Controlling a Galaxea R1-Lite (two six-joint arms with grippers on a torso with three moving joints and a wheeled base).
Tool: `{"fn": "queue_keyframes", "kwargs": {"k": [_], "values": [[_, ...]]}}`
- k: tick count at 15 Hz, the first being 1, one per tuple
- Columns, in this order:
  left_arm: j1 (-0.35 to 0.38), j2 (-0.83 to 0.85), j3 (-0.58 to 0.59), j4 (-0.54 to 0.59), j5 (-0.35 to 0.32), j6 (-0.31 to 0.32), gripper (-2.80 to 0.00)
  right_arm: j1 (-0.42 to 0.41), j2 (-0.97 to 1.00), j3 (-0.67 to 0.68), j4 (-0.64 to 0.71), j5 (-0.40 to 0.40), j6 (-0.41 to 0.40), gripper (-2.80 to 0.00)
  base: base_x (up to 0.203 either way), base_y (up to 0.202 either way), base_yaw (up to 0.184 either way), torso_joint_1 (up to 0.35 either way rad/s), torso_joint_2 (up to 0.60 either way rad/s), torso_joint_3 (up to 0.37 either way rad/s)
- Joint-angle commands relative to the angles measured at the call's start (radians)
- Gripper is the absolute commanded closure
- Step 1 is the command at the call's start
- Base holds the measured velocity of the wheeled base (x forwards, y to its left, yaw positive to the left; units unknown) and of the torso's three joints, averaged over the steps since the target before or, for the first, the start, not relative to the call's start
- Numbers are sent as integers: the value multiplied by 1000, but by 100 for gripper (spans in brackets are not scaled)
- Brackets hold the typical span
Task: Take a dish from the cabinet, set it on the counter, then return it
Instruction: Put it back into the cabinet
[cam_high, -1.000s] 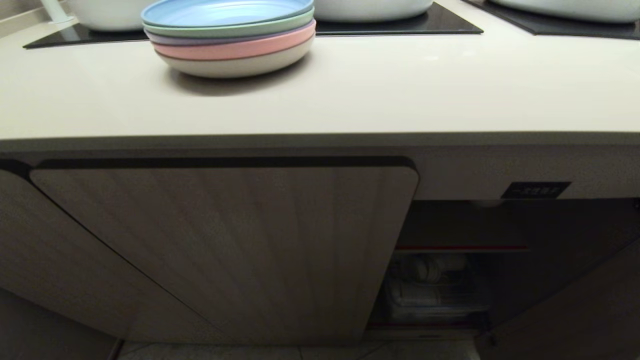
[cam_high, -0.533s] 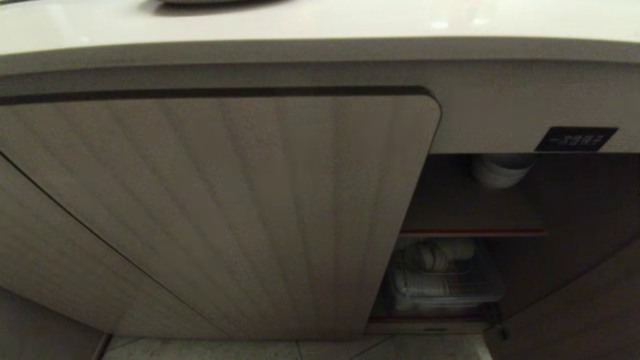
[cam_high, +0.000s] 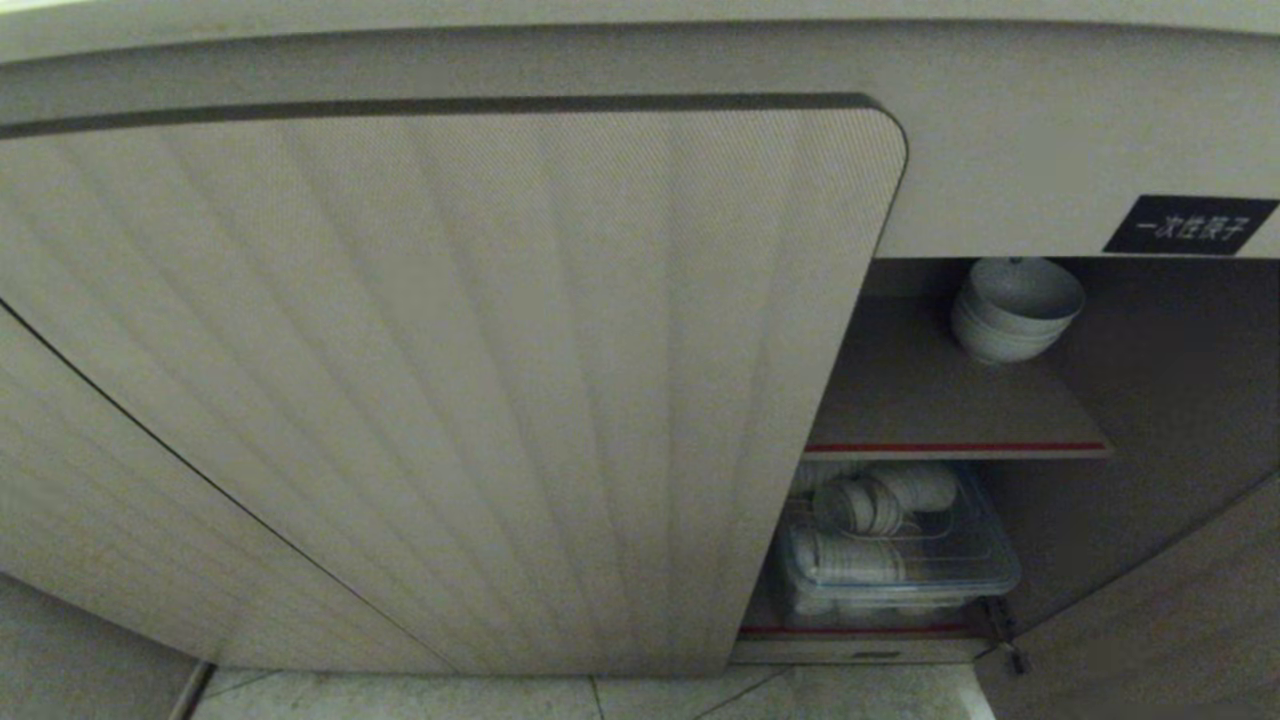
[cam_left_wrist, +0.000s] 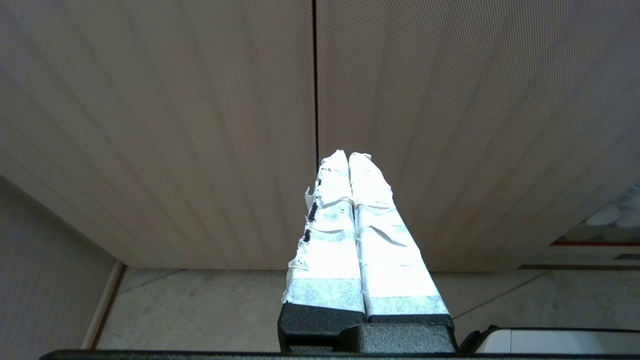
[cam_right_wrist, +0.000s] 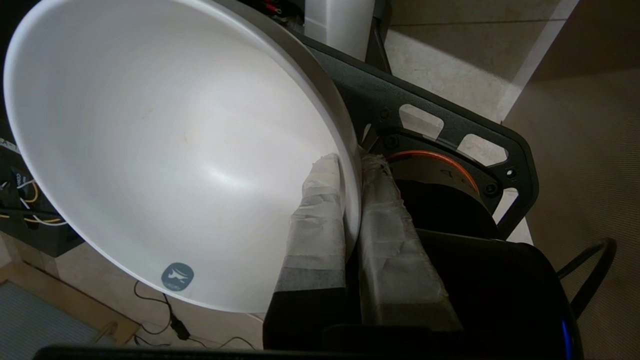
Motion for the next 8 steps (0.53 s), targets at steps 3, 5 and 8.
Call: {"fn": "queue_keyframes", "kwargs": {"k": [3,5,8], "values": [[0,0,0,0,0,0,0,0,0,0,7,1,0,0,0,0,0,0,0,0],[0,0,0,0,0,0,0,0,0,0,7,1,0,0,0,0,0,0,0,0],[0,0,0,0,0,0,0,0,0,0,10,1,-2,0,0,0,0,0,0,0]]}}
